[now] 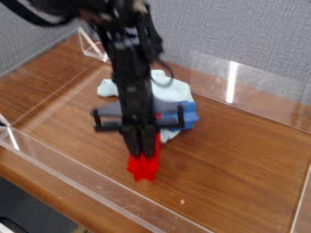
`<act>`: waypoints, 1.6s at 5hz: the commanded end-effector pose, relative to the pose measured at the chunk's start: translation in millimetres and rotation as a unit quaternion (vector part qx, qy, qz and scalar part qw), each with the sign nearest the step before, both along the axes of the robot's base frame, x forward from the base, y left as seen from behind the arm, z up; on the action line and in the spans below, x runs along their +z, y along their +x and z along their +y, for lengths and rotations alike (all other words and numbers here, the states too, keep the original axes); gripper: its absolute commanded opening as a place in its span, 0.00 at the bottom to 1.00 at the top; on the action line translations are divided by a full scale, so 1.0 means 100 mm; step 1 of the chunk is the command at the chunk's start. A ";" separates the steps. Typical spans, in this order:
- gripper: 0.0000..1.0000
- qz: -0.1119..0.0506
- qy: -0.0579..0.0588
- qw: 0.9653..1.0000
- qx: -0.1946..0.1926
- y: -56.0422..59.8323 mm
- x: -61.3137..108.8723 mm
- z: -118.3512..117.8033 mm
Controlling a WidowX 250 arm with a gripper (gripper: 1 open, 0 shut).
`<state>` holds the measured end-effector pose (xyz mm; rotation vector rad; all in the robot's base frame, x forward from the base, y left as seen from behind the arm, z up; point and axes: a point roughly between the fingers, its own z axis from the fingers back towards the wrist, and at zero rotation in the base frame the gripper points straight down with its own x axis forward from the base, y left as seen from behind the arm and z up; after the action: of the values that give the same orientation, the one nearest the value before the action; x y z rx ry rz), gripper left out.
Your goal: Move the red object to the left of cloth
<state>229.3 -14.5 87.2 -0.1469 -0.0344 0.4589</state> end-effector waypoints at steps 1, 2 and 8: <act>0.00 -0.048 -0.007 0.998 0.035 0.10 0.43 0.26; 0.00 -0.059 -0.010 0.994 0.090 0.20 0.63 0.65; 0.00 -0.036 0.038 0.990 0.130 0.38 -0.02 1.22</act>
<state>263.3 106.1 76.1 -0.0913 -0.1061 0.7195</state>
